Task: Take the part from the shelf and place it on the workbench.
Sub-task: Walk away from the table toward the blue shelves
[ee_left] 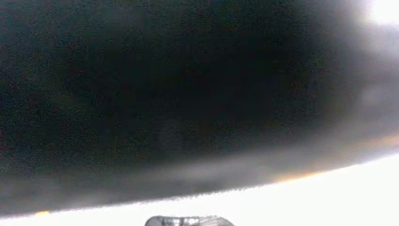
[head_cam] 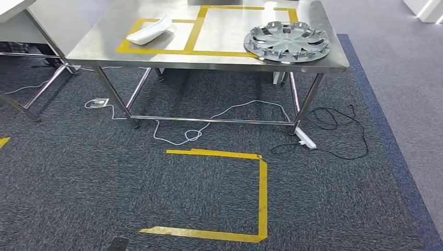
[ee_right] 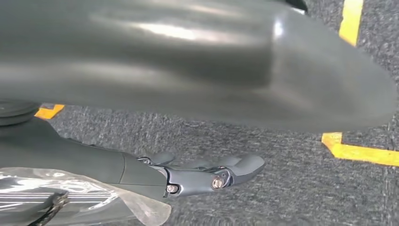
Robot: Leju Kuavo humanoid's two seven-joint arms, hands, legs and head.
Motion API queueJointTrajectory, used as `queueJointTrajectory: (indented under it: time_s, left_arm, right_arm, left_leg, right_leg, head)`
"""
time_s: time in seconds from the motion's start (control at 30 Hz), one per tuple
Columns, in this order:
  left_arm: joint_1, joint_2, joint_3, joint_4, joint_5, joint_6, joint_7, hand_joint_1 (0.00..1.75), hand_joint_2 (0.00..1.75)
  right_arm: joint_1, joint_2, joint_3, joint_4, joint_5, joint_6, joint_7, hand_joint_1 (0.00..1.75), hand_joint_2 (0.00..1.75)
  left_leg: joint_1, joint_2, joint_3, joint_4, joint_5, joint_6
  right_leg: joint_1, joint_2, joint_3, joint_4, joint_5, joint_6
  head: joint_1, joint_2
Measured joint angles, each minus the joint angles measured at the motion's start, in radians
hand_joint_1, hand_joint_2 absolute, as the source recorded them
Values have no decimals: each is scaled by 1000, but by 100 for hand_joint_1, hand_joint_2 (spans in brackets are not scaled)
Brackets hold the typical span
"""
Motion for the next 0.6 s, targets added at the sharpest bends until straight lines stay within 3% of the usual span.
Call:
queueJointTrajectory:
  time_s: [0.07,0.1,0.2,0.23,0.27,0.3,0.33,0.37,0.4,0.43,0.47,0.5,0.57,0.6]
  left_arm:
    - [1,-2,0,1,0,0,1,0,0]
    - [1,-2,0,1,0,0,1,0,0]
    - [0,-2,0,1,1,0,2,0,0]
    - [0,-2,0,1,1,-1,2,0,0]
    - [0,-2,0,1,1,-2,2,0,0]
    - [0,-2,1,1,1,-3,2,0,0]
    - [0,-2,1,1,1,-4,2,0,0]
    - [0,-1,1,1,2,-4,3,0,0]
    - [0,-1,1,1,2,-5,3,0,0]
    - [0,0,1,1,3,-5,3,0,0]
    - [0,1,1,1,4,-5,3,0,0]
    - [0,2,1,2,4,-5,4,0,0]
    - [3,1,2,3,5,-6,4,0,0]
    - [7,0,3,4,5,-7,5,0,0]
  right_arm:
    - [2,0,0,0,0,0,0,0,0]
    - [3,0,0,0,0,0,-1,0,0]
    - [5,0,0,0,0,1,-1,0,0]
    - [4,0,0,0,1,1,-1,0,0]
    - [3,0,0,0,2,1,-1,0,0]
    - [3,0,0,0,3,1,0,0,0]
    - [3,0,0,0,6,1,0,0,0]
    - [2,0,0,0,8,1,1,0,0]
    - [0,0,0,0,11,1,2,0,0]
    - [-2,0,0,0,14,1,3,0,0]
    - [-4,0,1,0,16,1,3,0,0]
    - [-5,0,1,0,17,1,3,0,0]
    - [-2,0,1,0,20,1,5,0,0]
    - [1,-1,1,0,21,1,6,0,0]
  left_leg:
    - [0,4,-17,-4,16,14]
    - [1,6,-29,-4,29,22]
    - [1,11,-79,-4,73,34]
    - [1,12,-99,-4,89,33]
    - [0,13,-119,-2,105,31]
    - [0,14,-140,0,120,28]
    - [0,14,-161,1,135,25]
    - [0,13,-179,3,150,21]
    - [-1,13,-194,6,163,16]
    - [-2,12,-205,10,175,11]
    - [-1,11,-211,13,188,5]
    - [1,11,-217,14,200,-1]
    - [9,10,-231,14,215,-13]
    - [13,8,-240,25,194,-19]
  right_leg:
    - [-3,2,-9,3,4,12]
    - [-5,5,-17,18,-21,18]
    - [-14,12,-57,173,-180,34]
    - [-17,12,-64,237,-208,38]
    - [-20,12,-62,284,-207,41]
    - [-23,12,-48,305,-182,43]
    - [-26,12,-17,291,-147,46]
    - [-31,12,33,244,-123,48]
    - [-34,14,108,160,-122,50]
    - [-36,16,179,64,-141,48]
    - [-35,19,230,-12,-165,44]
    - [-31,21,259,-62,-181,38]
    - [-23,19,239,-72,-175,19]
    - [-21,15,225,-70,-164,7]
  head:
    - [-1,0]
    - [0,0]
    - [4,0]
    - [4,0]
    - [4,0]
    - [4,0]
    - [4,0]
    - [4,0]
    - [5,0]
    - [4,0]
    - [4,0]
    - [4,0]
    - [5,0]
    - [5,0]
